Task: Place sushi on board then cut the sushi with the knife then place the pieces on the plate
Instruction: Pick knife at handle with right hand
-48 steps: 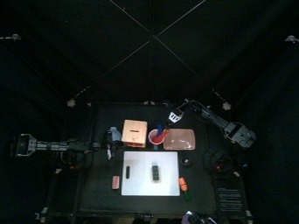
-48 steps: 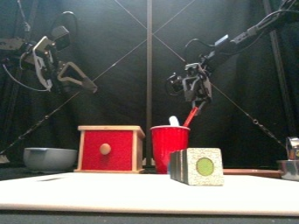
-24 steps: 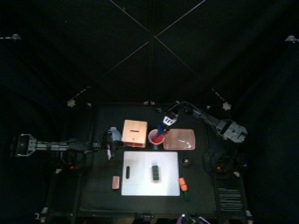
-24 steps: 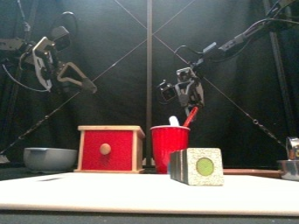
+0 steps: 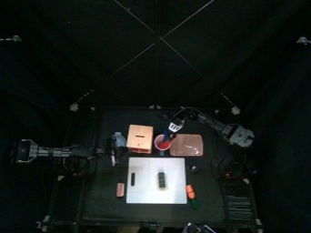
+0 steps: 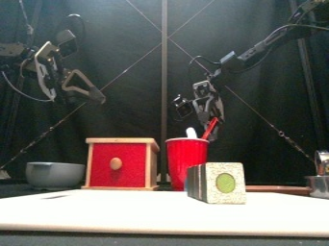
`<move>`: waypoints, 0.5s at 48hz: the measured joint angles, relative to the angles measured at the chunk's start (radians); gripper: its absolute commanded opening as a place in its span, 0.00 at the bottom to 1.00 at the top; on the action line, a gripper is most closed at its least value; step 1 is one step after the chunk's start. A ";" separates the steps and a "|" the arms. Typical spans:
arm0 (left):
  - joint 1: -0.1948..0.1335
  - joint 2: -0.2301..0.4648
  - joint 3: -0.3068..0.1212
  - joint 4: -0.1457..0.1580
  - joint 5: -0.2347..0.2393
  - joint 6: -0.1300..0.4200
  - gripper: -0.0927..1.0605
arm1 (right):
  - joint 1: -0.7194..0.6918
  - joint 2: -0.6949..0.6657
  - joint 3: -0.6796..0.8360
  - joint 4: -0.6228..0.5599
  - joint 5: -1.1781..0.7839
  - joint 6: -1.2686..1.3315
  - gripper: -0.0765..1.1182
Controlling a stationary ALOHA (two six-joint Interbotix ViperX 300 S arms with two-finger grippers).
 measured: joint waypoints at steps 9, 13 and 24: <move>0.000 0.002 0.000 0.000 0.000 0.000 0.06 | 0.005 0.006 0.000 -0.002 -0.002 0.002 0.66; 0.000 0.000 0.002 0.000 0.000 0.000 0.06 | 0.011 0.008 0.000 -0.002 -0.002 0.002 0.56; 0.000 0.000 0.002 0.000 -0.002 -0.002 0.06 | 0.011 0.006 -0.002 -0.002 0.012 0.009 0.35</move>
